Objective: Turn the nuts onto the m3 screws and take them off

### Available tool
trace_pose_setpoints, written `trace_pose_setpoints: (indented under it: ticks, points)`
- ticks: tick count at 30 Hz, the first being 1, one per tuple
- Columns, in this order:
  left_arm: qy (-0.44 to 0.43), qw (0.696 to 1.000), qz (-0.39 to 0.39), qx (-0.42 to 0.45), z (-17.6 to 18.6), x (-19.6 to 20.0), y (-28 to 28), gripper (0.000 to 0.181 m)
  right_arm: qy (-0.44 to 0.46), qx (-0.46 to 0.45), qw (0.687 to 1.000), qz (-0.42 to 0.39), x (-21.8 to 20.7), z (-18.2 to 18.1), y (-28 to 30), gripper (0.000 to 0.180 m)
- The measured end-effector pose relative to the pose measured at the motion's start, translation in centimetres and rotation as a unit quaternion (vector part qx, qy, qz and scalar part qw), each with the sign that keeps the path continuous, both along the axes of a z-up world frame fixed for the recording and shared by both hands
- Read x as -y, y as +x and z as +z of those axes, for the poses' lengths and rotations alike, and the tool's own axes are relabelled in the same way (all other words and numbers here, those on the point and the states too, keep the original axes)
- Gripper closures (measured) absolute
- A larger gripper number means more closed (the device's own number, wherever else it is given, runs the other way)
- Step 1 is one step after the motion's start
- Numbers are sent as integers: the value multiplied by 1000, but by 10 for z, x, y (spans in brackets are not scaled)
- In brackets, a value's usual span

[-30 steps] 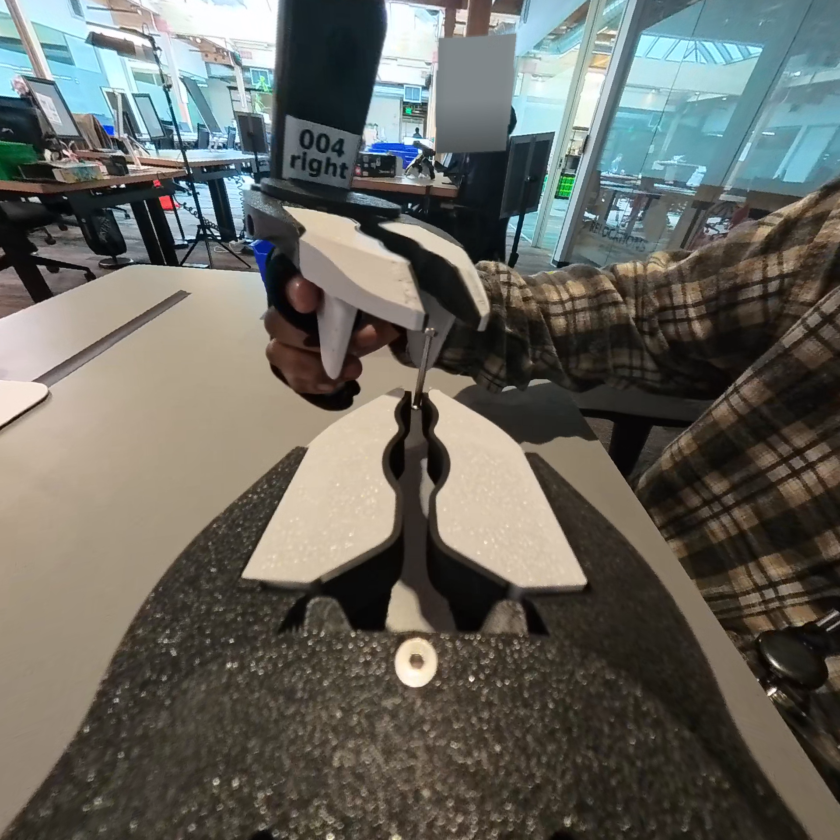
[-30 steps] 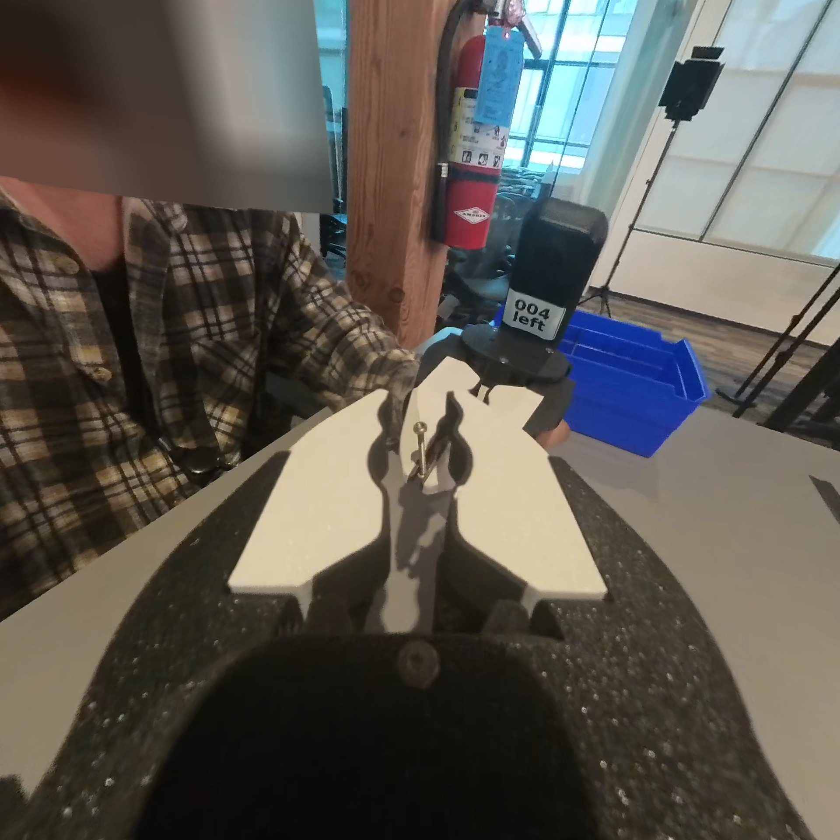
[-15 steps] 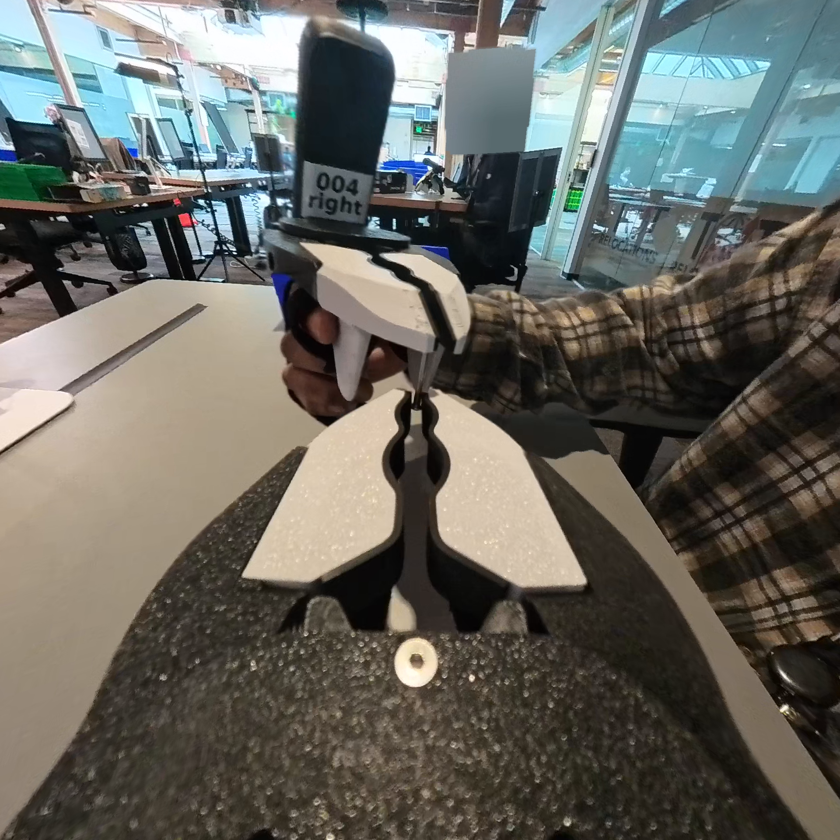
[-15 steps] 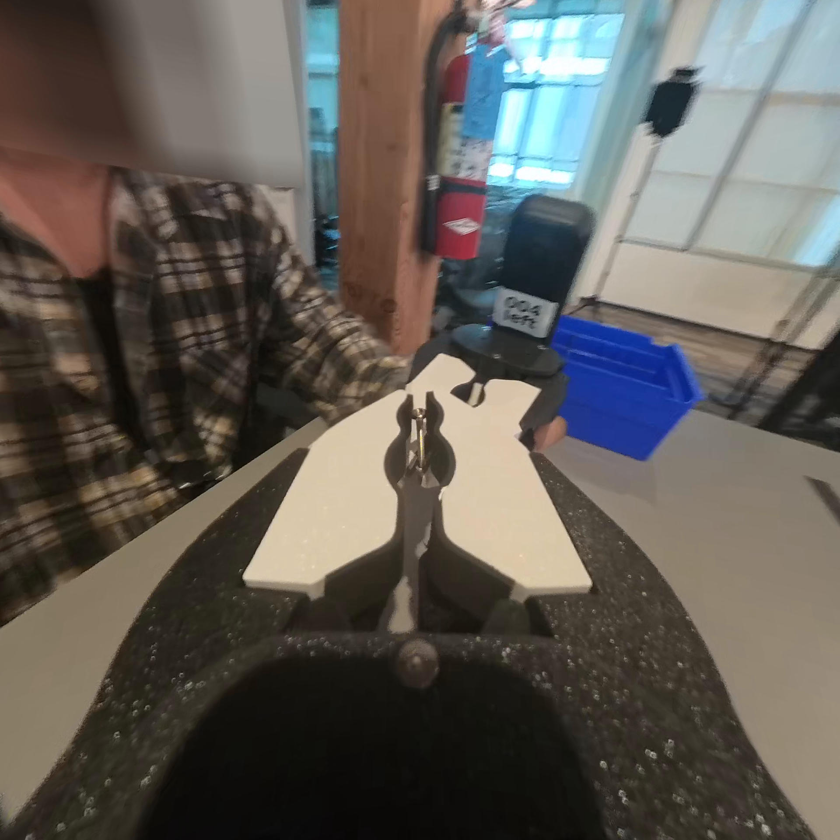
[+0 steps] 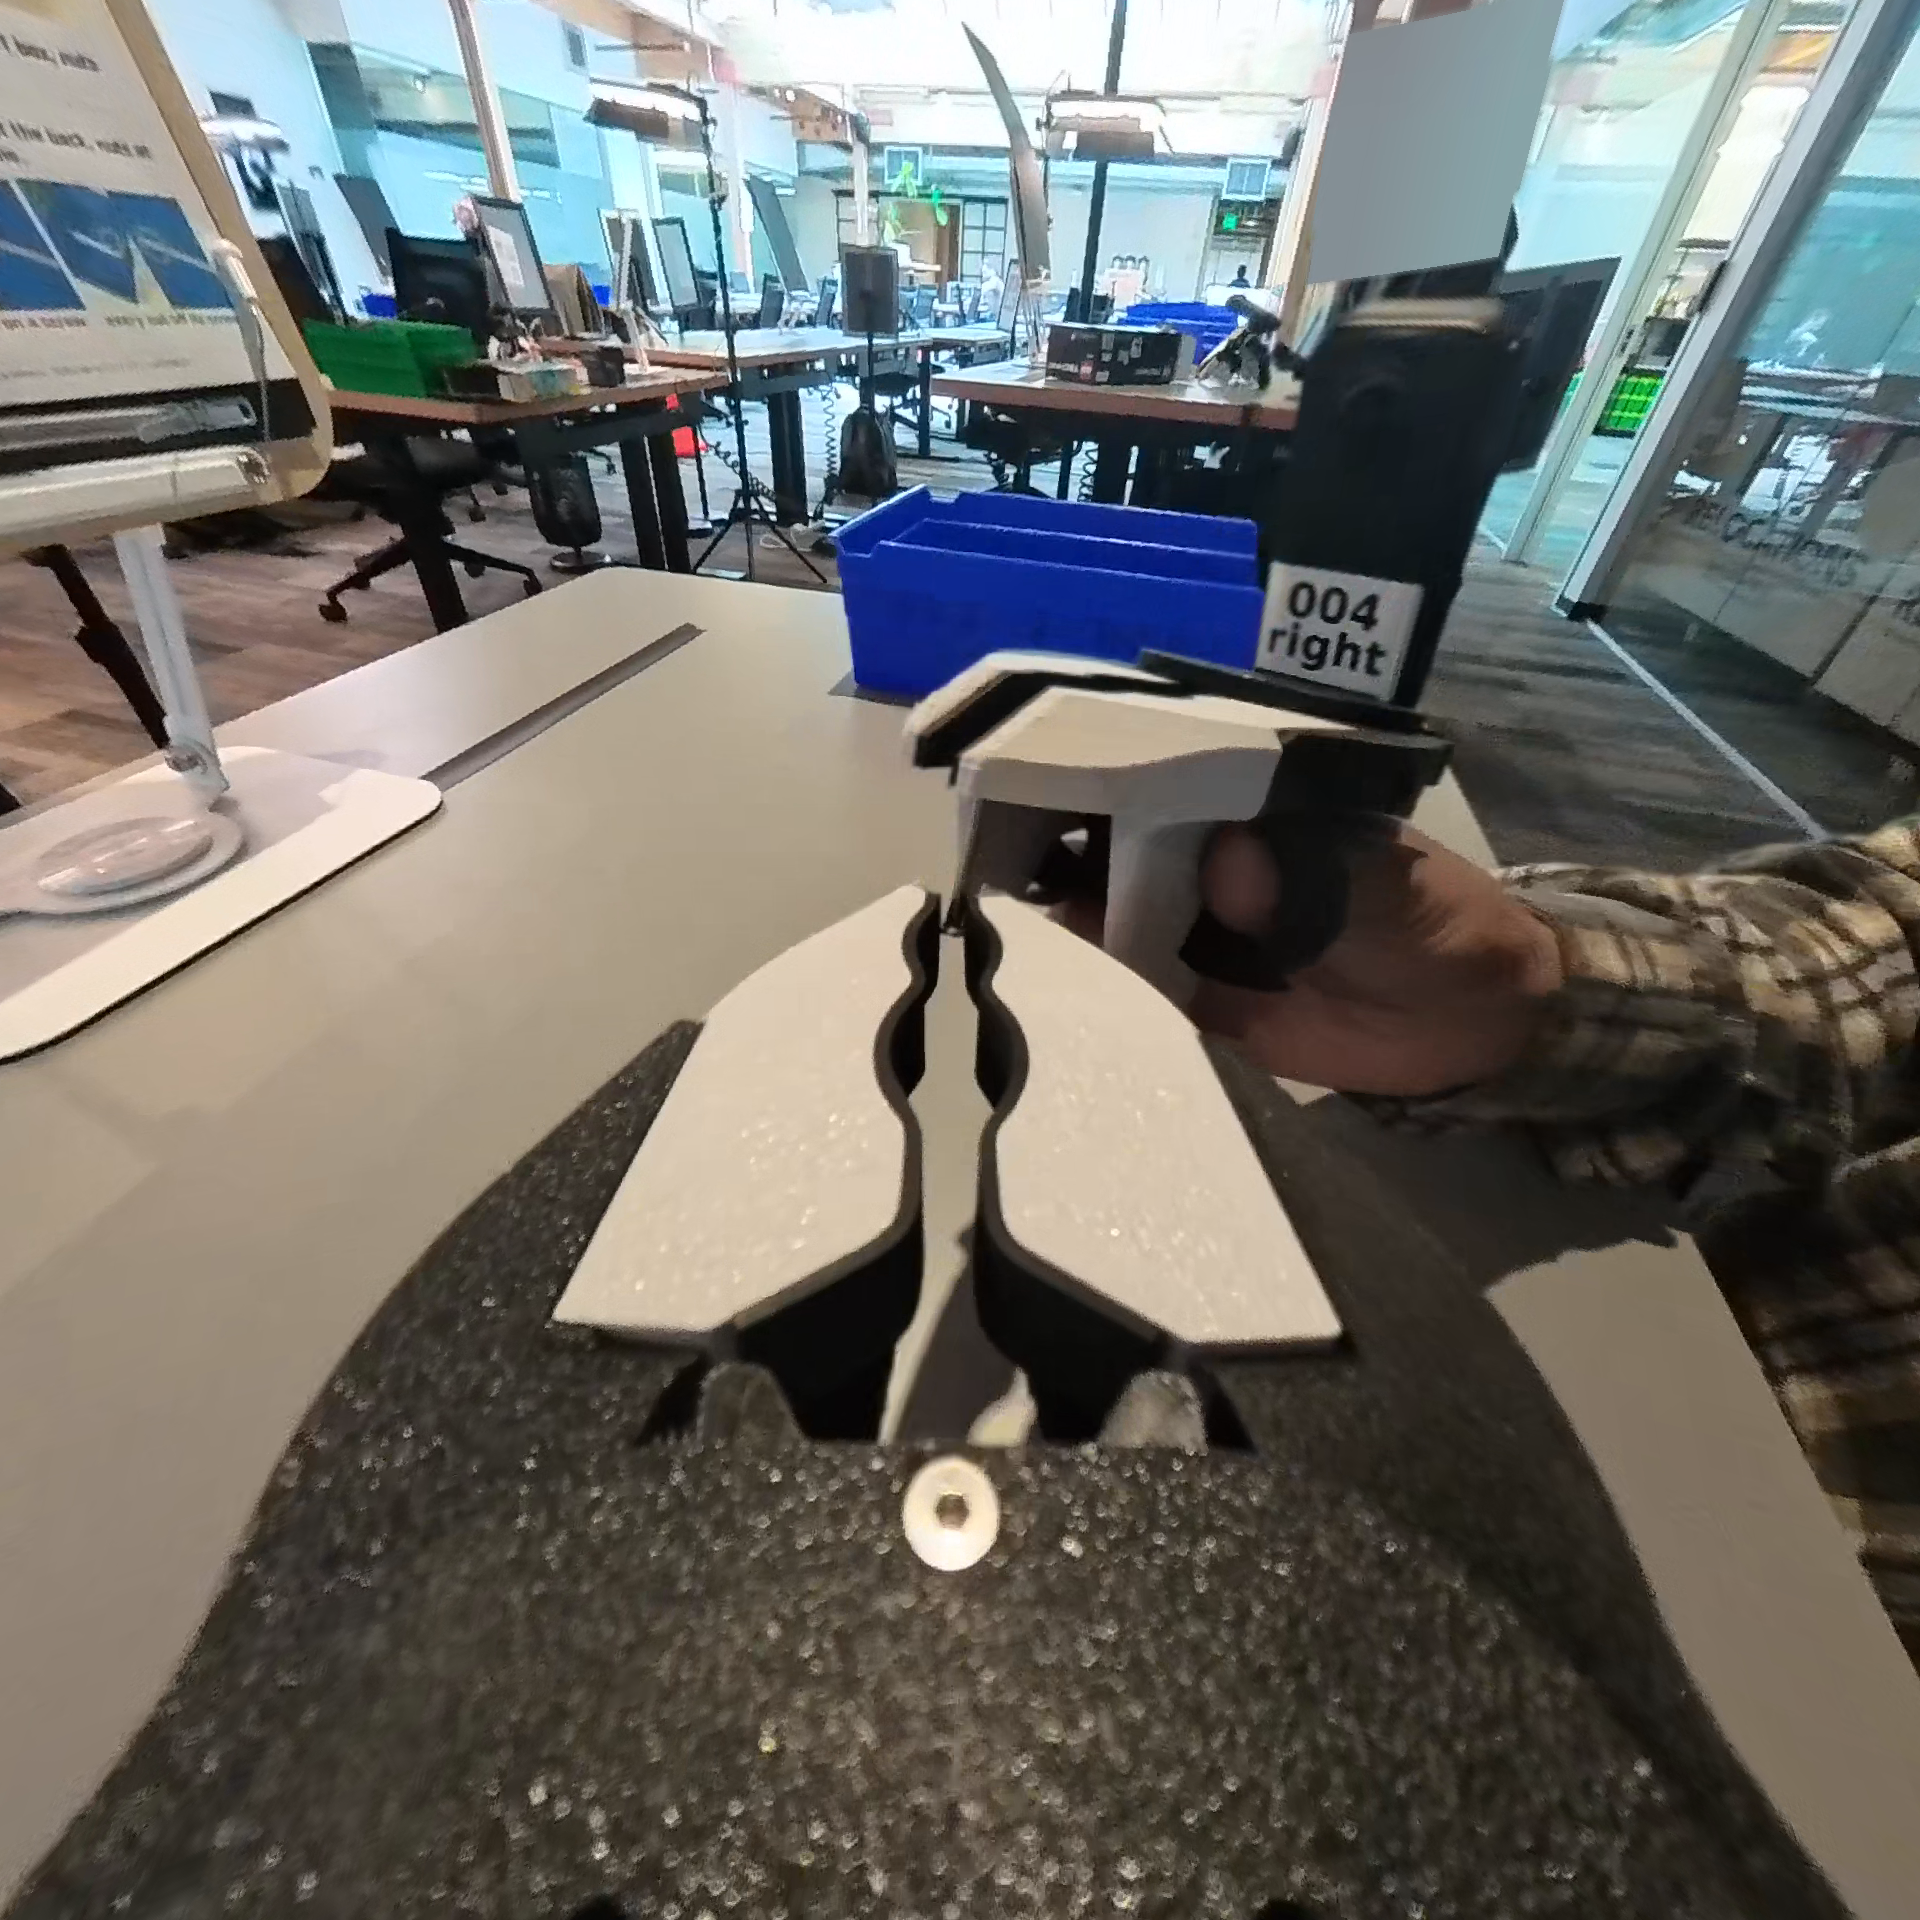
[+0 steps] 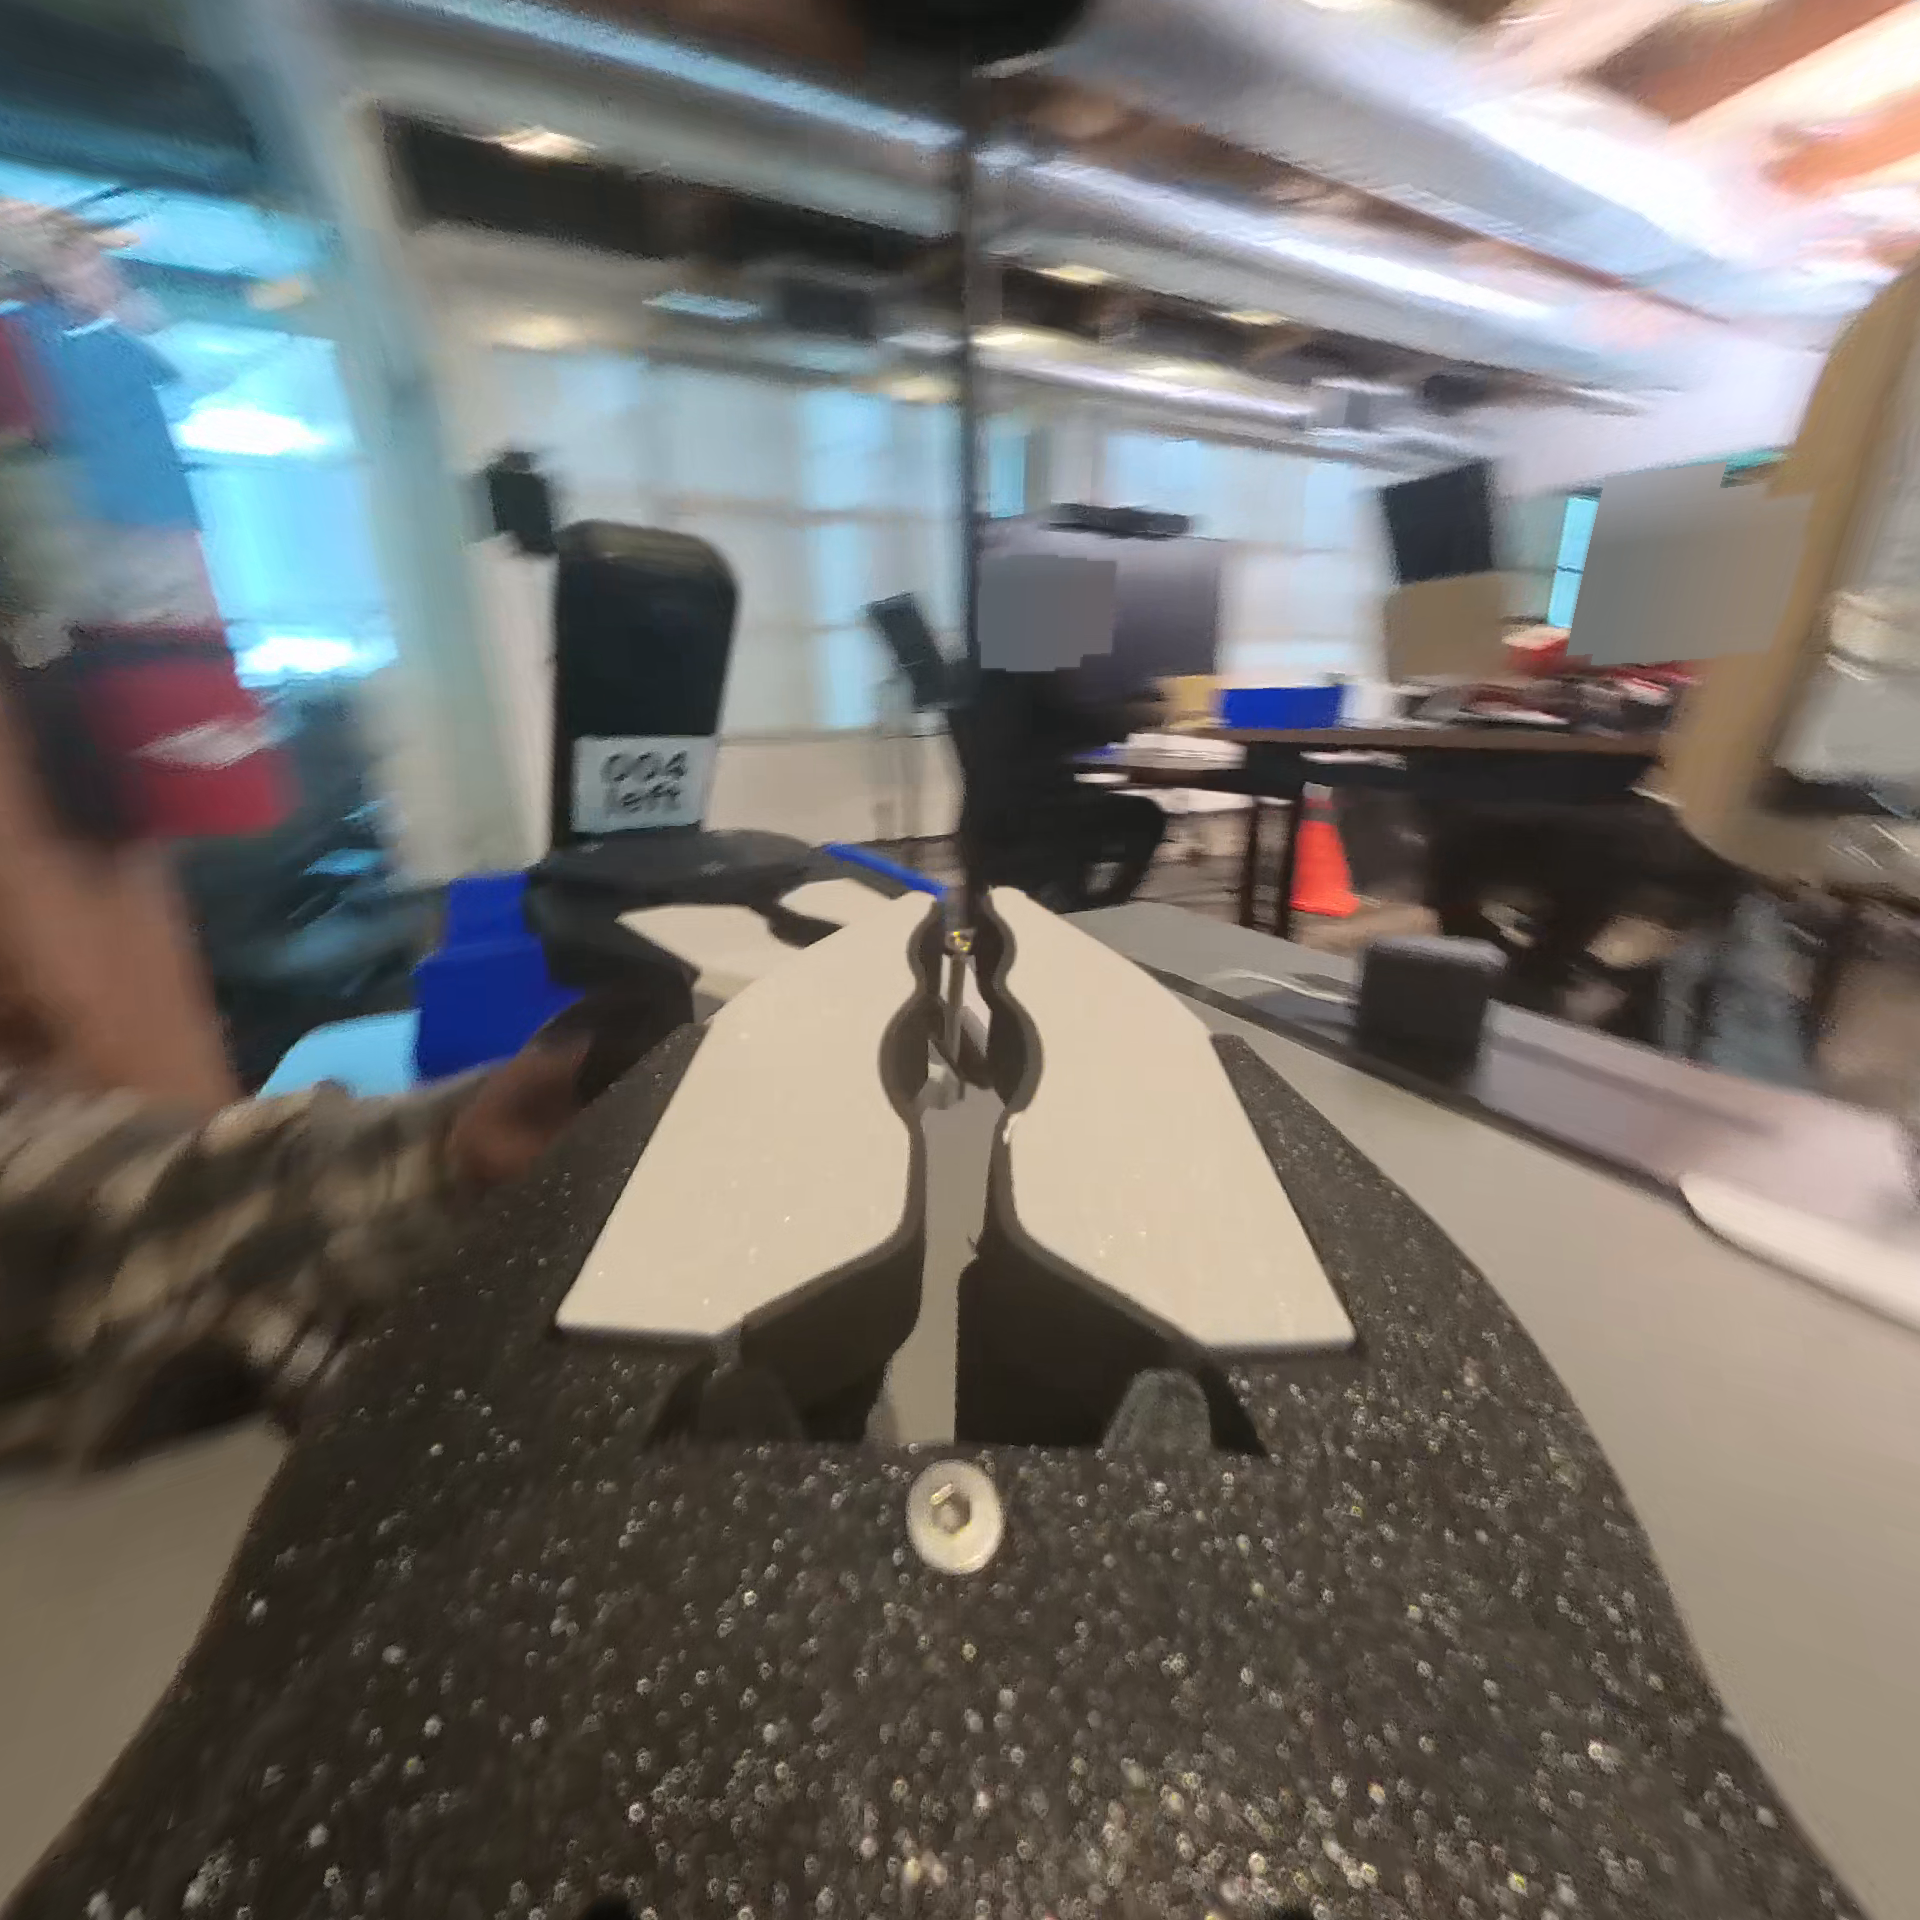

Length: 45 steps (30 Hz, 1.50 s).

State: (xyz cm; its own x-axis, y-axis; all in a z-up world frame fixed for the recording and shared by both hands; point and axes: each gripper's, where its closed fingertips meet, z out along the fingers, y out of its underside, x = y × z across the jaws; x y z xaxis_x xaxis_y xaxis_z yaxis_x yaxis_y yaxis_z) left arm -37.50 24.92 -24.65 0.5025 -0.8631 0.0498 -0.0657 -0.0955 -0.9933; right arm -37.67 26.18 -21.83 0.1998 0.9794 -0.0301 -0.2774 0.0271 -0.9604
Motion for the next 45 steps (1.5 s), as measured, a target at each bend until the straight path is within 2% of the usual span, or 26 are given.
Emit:
trace_pose_setpoints:
  ticks: [3, 7, 11, 13, 20, 22, 25, 29, 34, 38, 41, 45]
  points:
    - [-14, 1000, -9, 9, -1, 0, 0, 177, -3, 7, 1000, 2, 3, 1, -1, 167]
    - [-19, 999, -38, 35, 6, 4, -2, 177, 55, 33, 994, 91, 11, 20, 8, 158]
    - [-9, 997, -66, 41, 11, 12, 1, 177, 102, 71, 953, 277, 32, 26, 19, 160]
    - [-5, 996, -79, 40, 11, 16, 4, 177, 116, 99, 931, 331, 35, 20, 21, 162]
    - [1, 994, -106, 32, 9, 23, 11, 177, 139, 132, 891, 413, 48, 11, 6, 165]
    - [1, 994, -108, 32, 9, 24, 12, 177, 149, 144, 881, 425, 55, 7, 3, 172]
    - [3, 994, -106, 32, 9, 24, 11, 177, 149, 143, 883, 421, 56, 7, -2, 175]
    - [12, 997, -76, 30, 11, 18, 5, 177, 125, 123, 917, 358, 47, 10, -11, 175]
    - [22, 1000, -14, 13, 9, 6, -3, 177, 86, 59, 981, 163, 26, 10, -17, 175]
    - [14, 1000, 8, -4, 1, 0, -3, 177, -2, 1, 1000, -21, 11, -2, -9, 175]
    - [3, 1000, -6, 0, -1, 2, 2, 177, -26, -25, 999, -31, 16, -1, -5, 169]
    - [0, 999, -37, 21, 6, 8, 3, 177, 45, 5, 998, 44, 26, 12, 0, 161]
